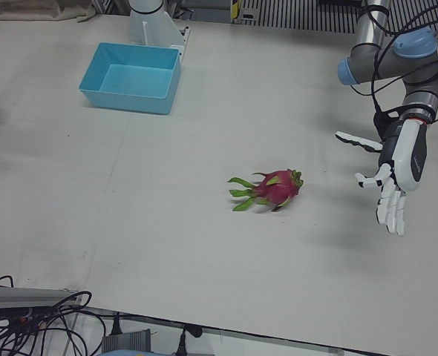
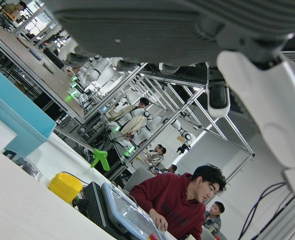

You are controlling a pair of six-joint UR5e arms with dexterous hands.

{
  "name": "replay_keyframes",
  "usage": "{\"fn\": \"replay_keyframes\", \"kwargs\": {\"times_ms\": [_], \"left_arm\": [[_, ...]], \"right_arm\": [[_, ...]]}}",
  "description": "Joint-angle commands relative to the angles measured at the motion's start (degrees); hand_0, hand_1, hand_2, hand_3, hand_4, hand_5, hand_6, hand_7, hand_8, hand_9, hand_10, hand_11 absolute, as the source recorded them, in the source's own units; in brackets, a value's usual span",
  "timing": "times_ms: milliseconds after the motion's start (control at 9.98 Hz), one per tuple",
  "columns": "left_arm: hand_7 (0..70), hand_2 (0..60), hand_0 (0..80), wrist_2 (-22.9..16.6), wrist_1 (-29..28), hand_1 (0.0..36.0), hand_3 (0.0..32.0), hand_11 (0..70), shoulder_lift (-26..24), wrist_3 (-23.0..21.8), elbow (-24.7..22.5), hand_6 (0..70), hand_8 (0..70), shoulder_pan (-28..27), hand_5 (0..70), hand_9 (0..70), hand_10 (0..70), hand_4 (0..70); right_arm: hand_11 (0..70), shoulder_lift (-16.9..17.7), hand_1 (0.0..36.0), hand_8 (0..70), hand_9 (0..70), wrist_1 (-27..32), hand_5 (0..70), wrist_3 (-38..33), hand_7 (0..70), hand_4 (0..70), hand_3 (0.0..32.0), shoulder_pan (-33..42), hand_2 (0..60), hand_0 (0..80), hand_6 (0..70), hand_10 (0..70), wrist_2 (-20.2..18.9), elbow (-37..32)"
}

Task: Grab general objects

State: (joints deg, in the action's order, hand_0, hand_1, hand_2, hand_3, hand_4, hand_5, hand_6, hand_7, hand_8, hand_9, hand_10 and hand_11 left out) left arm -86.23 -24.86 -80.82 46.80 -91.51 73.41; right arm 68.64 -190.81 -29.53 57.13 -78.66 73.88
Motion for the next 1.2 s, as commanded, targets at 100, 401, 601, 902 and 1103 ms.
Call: {"fn": "replay_keyframes", "kwargs": {"times_ms": [100,401,601,902,1103], "left_arm": [[0.0,0.0,47.8,8.35,4.9,10.3,5.2,0.0,-0.48,-1.27,2.83,0.0,0.0,-0.02,0.0,0.0,0.0,0.0],[0.0,8.6,49.2,8.36,3.77,15.9,17.2,0.0,-0.48,-0.92,3.26,0.0,0.0,-0.11,0.0,0.0,0.0,0.0],[0.0,23.2,49.9,8.36,2.18,19.4,32.0,0.0,-0.48,-0.66,4.67,0.0,0.0,-0.11,0.0,0.0,0.0,0.0],[0.0,3.1,49.8,8.36,2.18,14.2,3.6,0.0,-0.48,0.14,4.85,0.0,0.0,-0.11,0.0,0.0,0.0,3.3],[0.0,24.7,51.2,8.19,-0.01,21.2,32.0,0.0,-0.22,0.14,4.85,0.0,0.0,-0.11,0.0,0.0,0.0,0.0]], "right_arm": [[0.0,0.0,0.0,0.0,0.0,0.0,0.0,0.0,0.0,0.0,0.0,0.0,0.0,0.0,0.0,0.0,0.0,0.03],[0.0,0.0,0.0,0.0,0.0,0.0,0.0,0.0,0.0,0.0,0.0,0.0,0.0,0.0,0.0,0.0,0.0,-0.05],[0.0,0.0,0.0,0.0,0.0,0.0,0.0,0.0,0.0,0.0,0.0,0.0,0.0,0.0,0.0,0.0,-0.09,-0.05],[0.0,0.0,0.0,0.0,0.0,0.0,0.0,0.0,0.0,0.0,0.0,0.0,0.0,0.0,0.0,0.0,-0.09,-0.05],[0.0,0.0,0.0,0.0,0.0,0.0,0.0,0.0,0.0,0.0,0.0,0.0,0.0,0.0,0.0,0.0,0.0,-0.05]]}}
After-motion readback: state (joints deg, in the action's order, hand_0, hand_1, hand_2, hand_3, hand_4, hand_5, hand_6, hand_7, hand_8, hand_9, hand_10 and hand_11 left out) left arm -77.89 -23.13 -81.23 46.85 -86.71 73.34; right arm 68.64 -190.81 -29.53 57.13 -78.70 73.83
